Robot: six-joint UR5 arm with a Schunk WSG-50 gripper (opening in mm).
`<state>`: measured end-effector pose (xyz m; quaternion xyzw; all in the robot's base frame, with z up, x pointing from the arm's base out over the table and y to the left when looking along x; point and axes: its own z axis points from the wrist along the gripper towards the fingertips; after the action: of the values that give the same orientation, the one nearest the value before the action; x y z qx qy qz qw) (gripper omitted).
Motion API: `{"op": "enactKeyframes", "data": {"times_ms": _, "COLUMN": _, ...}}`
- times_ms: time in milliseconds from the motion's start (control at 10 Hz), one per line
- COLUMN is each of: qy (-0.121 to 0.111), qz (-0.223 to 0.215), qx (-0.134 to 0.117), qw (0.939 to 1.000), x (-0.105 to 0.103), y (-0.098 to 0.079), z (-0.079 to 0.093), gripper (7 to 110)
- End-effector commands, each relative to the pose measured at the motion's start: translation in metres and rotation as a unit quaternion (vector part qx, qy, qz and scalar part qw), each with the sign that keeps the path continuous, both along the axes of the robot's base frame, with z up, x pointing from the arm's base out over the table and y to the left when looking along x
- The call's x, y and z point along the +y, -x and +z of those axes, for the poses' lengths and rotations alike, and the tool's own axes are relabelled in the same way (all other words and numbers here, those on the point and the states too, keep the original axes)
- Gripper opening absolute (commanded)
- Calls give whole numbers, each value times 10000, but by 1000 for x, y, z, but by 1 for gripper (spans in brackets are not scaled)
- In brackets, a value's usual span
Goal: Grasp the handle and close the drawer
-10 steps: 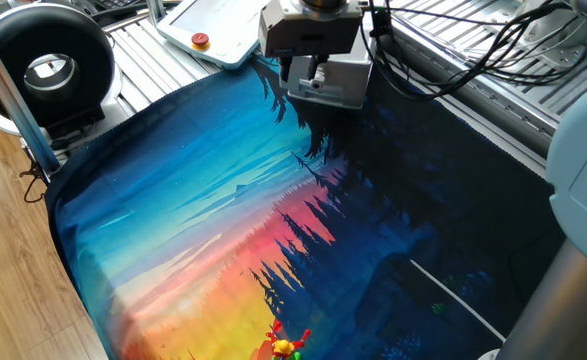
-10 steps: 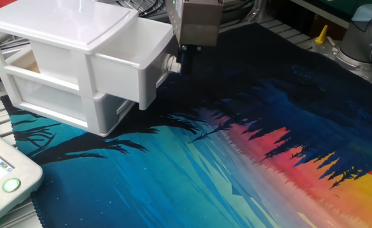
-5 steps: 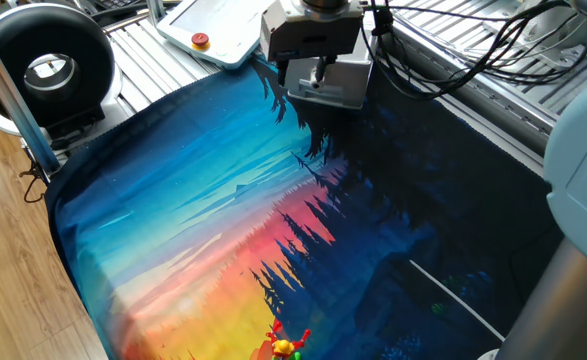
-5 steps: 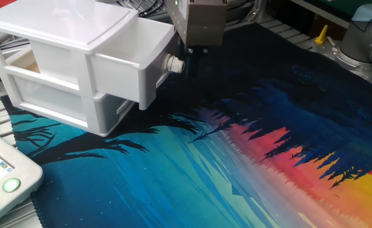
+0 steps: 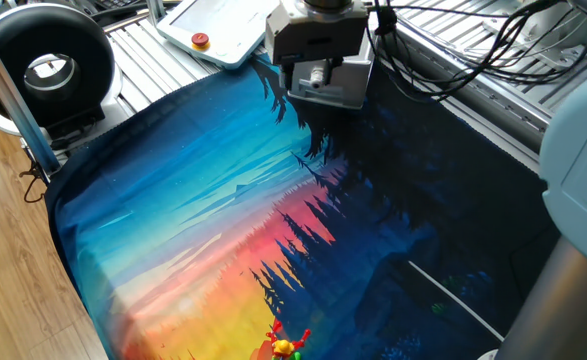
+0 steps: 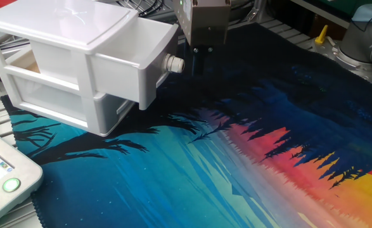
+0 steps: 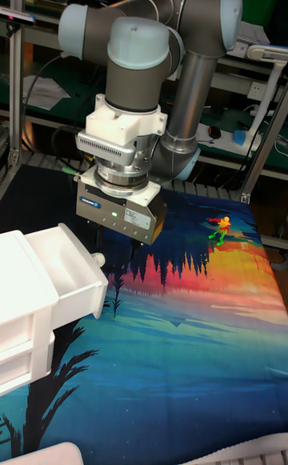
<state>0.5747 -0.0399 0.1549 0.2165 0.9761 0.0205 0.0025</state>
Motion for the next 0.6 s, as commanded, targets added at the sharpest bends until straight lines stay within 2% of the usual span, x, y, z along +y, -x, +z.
{"op": "enactKeyframes", "data": {"times_ms": 0, "qy": 132, "qz": -14, "qx": 83, "qw": 9999, "x": -7, "y": 4, "z": 1, "gripper": 66}}
{"op": "enactKeyframes", "data": {"times_ms": 200, "qy": 140, "qz": -59, "qx": 130, "qw": 9998, "x": -9, "y": 5, "z": -3, "gripper": 66}}
{"op": "enactKeyframes", "data": {"times_ms": 500, "qy": 56, "qz": -127, "qx": 147, "qw": 9998, "x": -10, "y": 1, "z": -23, "gripper": 66}}
